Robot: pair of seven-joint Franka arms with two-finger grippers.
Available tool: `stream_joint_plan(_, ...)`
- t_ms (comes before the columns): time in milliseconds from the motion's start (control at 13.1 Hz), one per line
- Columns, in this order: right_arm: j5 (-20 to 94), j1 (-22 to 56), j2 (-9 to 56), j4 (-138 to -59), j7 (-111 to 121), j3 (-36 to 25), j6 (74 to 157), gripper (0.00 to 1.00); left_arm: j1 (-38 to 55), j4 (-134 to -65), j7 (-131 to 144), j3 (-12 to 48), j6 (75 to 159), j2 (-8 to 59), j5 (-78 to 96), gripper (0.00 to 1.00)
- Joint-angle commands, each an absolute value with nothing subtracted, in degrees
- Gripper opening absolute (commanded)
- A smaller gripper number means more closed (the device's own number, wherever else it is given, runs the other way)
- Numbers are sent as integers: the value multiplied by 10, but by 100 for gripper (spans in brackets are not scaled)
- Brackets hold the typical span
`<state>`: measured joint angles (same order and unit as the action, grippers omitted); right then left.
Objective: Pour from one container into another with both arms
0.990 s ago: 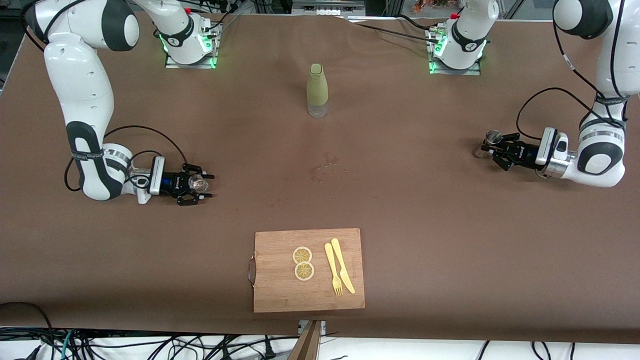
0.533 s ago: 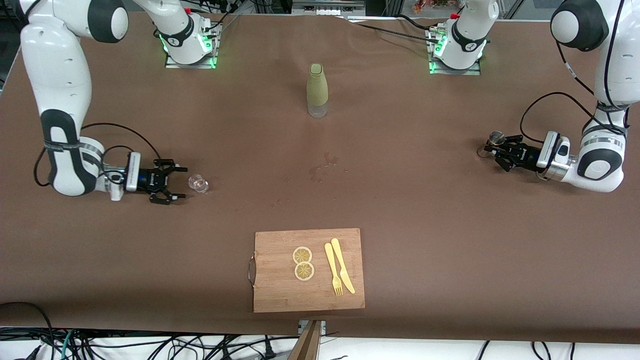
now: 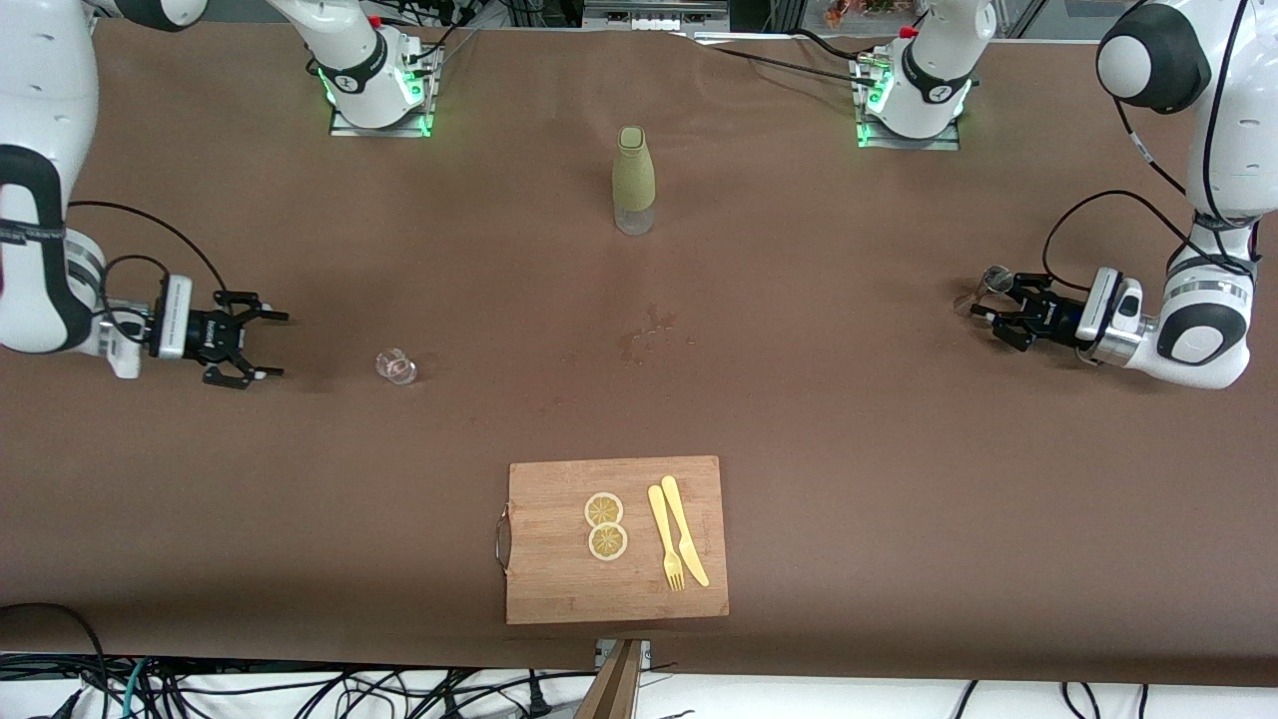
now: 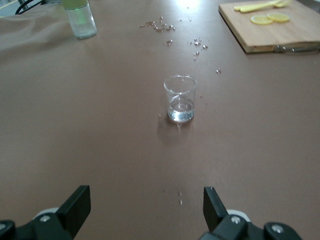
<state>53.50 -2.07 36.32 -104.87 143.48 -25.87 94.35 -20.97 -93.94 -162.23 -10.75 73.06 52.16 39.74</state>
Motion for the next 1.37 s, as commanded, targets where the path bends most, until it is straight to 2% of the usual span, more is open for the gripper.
stream_joint_plan(0,487,-18,293,-1071,1300,-261,972,100,-203,-930,-1790,-141,708,530,386,100)
stream_joint_plan(304,379,-14,203,-1066,1054,-258,985,100,-203,-921,-1717,-186,710,488,381,100)
stream_joint_plan(533,283,-4,138,-1060,891,-254,984,100,-203,-925,-1580,-195,730,418,364,100)
stream_joint_plan(761,166,-4,73,-1034,736,-211,970,100,-203,-931,-1414,-195,772,323,304,100)
stream_joint_plan(837,130,-4,63,-1009,673,-189,936,100,-203,-935,-1358,-194,776,294,281,100)
stream_joint_plan(990,80,-4,55,-961,520,-157,863,100,-200,-949,-1229,-192,797,219,248,100)
stream_joint_plan(1294,-13,-4,33,-917,334,-73,811,100,-171,-974,-953,-178,809,90,187,100)
